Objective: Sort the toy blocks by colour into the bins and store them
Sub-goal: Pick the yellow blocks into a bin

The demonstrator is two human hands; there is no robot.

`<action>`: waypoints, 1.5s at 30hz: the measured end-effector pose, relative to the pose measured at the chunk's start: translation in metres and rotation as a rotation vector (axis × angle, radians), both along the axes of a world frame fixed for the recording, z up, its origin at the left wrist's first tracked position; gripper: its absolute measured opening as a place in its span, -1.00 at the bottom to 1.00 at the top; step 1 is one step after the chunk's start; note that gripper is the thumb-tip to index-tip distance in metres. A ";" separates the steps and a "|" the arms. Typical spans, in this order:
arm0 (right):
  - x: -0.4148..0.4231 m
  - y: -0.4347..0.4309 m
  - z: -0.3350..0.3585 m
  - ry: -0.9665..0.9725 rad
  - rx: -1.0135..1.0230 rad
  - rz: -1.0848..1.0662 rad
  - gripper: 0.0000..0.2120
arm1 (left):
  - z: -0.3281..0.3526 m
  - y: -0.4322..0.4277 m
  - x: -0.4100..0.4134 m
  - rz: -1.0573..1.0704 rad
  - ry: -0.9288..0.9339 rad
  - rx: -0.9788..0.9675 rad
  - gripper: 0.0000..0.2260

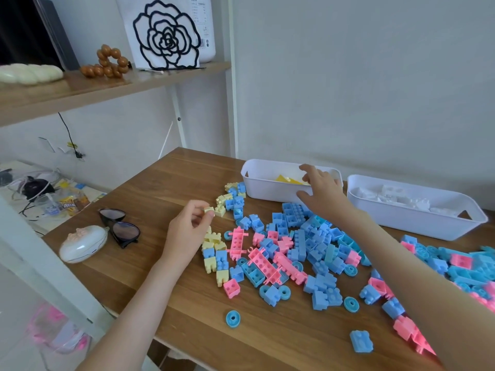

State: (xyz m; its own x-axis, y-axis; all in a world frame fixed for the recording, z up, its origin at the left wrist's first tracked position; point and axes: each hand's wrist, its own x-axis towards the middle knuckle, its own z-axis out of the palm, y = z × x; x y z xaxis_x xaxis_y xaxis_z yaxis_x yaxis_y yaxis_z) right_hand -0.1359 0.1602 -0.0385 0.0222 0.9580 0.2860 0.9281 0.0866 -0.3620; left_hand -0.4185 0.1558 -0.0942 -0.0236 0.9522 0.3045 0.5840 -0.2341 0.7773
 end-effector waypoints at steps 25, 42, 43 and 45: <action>-0.044 0.007 0.008 0.265 0.031 0.254 -0.74 | 0.080 0.056 0.060 -0.257 0.215 -0.063 -0.67; -0.127 -0.029 -0.019 -0.129 -0.388 0.700 -0.62 | 0.025 -0.041 -0.024 -0.349 0.522 -0.380 -0.57; -0.126 -0.030 -0.020 -0.105 -0.399 0.693 -0.63 | 0.023 -0.041 -0.025 -0.359 0.532 -0.371 -0.59; -0.124 -0.033 -0.018 -0.074 -0.411 0.662 -0.69 | 0.021 -0.042 -0.028 -0.392 0.561 -0.374 -0.61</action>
